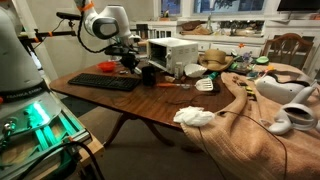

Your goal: Press the buttons of the keyboard on the top right

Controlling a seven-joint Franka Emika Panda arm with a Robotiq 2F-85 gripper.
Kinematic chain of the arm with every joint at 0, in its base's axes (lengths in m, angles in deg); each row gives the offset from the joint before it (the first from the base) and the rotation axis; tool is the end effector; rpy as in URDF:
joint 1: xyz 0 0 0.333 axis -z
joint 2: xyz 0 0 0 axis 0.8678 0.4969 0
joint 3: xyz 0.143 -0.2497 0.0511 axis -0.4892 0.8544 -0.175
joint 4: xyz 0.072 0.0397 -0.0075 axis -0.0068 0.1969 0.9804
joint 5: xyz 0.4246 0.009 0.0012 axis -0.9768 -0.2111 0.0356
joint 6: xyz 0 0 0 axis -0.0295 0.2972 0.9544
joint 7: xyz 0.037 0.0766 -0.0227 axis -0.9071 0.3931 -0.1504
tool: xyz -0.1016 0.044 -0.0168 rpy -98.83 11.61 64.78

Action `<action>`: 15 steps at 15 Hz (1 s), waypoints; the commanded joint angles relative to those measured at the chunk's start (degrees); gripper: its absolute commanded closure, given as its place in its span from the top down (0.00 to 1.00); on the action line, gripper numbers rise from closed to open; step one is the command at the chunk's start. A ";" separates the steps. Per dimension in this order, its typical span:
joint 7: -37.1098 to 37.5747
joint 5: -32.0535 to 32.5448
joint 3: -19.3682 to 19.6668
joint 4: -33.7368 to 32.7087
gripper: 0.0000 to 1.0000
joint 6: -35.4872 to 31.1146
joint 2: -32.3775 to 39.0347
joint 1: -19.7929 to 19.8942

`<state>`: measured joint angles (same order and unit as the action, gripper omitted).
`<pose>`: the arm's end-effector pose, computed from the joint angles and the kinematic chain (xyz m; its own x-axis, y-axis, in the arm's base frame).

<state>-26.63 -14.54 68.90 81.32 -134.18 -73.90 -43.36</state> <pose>0.4375 -0.0136 0.1580 0.9170 0.3457 0.1988 0.3480 -0.9372 0.0244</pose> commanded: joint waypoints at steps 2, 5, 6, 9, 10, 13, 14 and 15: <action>7.80 0.51 5.33 3.31 0.26 6.29 -8.75 -6.60; 11.94 0.07 8.71 4.64 0.40 10.65 -14.48 -11.19; 13.81 0.42 9.68 4.76 0.49 13.04 -16.24 -12.35; 19.44 2.33 11.78 2.69 0.71 21.73 -20.76 -14.14; 19.43 1.14 12.68 4.07 0.78 24.53 -23.61 -15.19; 24.10 2.85 13.41 2.95 1.00 32.86 -27.51 -15.24; 24.92 2.50 13.69 2.53 1.00 36.30 -28.84 -15.56; 26.34 2.34 13.67 2.45 1.00 37.84 -30.06 -15.63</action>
<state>-4.64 -13.12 81.45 83.50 -102.94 -99.27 -57.72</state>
